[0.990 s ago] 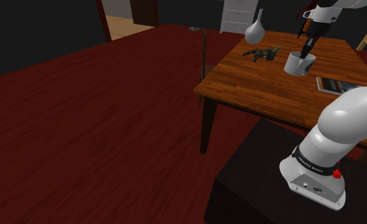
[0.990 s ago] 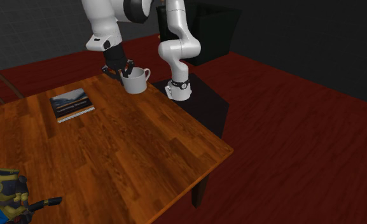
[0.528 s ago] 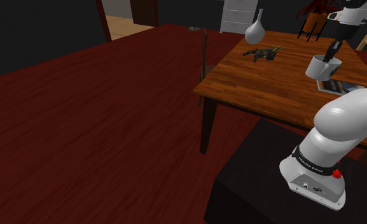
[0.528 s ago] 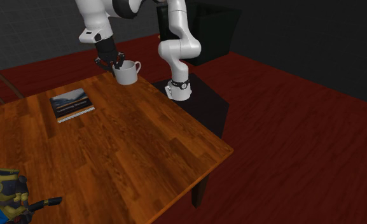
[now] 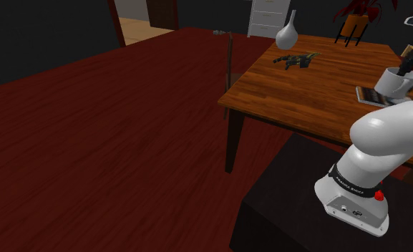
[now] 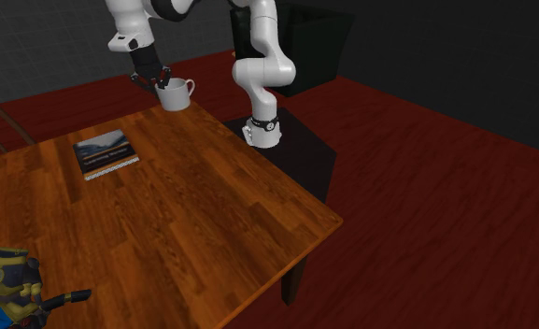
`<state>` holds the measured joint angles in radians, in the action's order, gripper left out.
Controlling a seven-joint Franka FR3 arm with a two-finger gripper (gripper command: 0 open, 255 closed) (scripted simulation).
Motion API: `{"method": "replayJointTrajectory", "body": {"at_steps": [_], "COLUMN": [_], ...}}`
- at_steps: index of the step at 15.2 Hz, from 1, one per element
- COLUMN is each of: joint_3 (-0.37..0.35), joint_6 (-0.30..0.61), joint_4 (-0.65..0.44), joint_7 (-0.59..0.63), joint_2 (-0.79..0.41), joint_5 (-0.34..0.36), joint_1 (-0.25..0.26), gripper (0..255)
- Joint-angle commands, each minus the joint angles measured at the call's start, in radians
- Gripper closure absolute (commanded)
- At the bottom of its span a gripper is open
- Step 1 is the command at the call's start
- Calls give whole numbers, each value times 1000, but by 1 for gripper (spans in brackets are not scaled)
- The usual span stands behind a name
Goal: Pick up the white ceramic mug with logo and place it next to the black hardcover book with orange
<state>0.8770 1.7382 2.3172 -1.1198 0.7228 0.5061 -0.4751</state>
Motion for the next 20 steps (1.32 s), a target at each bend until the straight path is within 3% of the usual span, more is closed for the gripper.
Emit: {"method": "replayJointTrajectory", "body": {"at_steps": [1,7,20], "joint_3": [32,130,242], "joint_6": [-13,-42,121], "joint_4": [-21,-91,35], "joint_7": [-48,-179,-162], "joint_2": [7,17,1], "joint_5": [21,77,140], "joint_1": [-16,-47,-30], "gripper": [255,255,255]}}
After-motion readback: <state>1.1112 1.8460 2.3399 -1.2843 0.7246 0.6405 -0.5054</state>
